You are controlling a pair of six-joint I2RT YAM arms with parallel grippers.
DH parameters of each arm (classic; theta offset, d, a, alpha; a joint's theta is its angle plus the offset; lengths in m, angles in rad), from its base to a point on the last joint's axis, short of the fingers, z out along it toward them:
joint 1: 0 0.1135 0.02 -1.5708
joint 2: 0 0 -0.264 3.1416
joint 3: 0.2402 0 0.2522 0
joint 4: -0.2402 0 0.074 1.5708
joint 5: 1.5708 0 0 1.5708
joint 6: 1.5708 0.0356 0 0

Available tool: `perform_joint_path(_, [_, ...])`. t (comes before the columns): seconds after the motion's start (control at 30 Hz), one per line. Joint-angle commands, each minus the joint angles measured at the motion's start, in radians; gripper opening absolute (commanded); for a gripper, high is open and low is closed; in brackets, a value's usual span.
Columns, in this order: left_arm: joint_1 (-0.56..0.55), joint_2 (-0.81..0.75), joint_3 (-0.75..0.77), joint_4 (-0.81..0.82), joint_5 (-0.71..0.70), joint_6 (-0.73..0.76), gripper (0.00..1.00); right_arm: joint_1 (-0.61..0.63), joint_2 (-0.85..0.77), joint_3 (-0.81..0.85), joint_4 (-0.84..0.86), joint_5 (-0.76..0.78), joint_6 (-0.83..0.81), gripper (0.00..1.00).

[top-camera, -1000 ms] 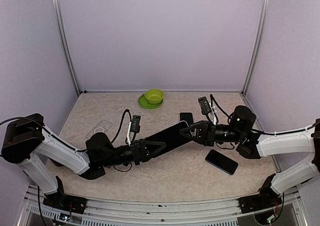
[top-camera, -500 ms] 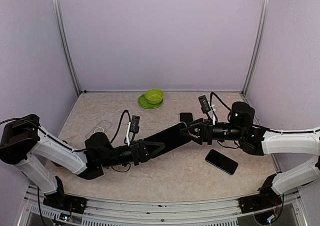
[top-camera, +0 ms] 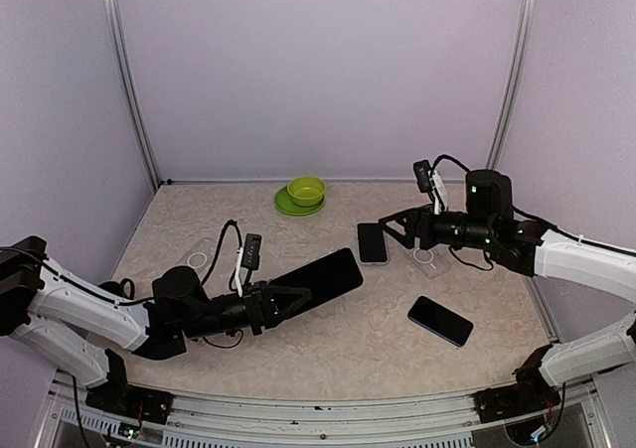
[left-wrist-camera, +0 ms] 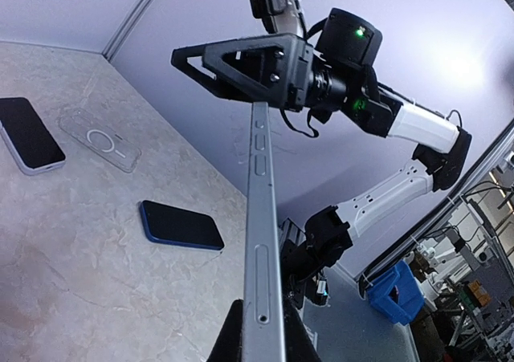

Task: Put the phone into the phone case
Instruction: Pick up the phone case from the center of the board.

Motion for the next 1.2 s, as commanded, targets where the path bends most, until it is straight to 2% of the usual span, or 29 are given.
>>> perform_joint_path(0.0, [-0.022, -0.056, -0.03, 0.008, -0.046, 0.032, 0.0, -0.104, 0.102, 0.067, -0.208, 0.143, 0.007, 0.66])
perform_joint_path(0.17, [-0.041, -0.103, -0.058, -0.031, -0.082, 0.046, 0.0, -0.199, 0.252, 0.184, -0.336, 0.241, -0.018, 0.64])
perform_joint_path(0.37, [-0.048, -0.156, -0.089, -0.066, -0.122, 0.049, 0.0, -0.237, 0.44, 0.342, -0.45, 0.383, -0.091, 0.6])
perform_joint_path(0.57, [-0.057, -0.208, -0.11, -0.11, -0.139, 0.058, 0.0, -0.26, 0.61, 0.485, -0.529, 0.435, -0.159, 0.58])
perform_joint_path(0.97, [-0.07, -0.25, -0.15, -0.12, -0.203, 0.043, 0.0, -0.359, 0.813, 0.616, -0.563, 0.377, -0.197, 0.54])
perform_joint_path(1.17, [-0.07, -0.255, -0.15, -0.124, -0.215, 0.043, 0.0, -0.366, 0.886, 0.663, -0.563, 0.353, -0.207, 0.5])
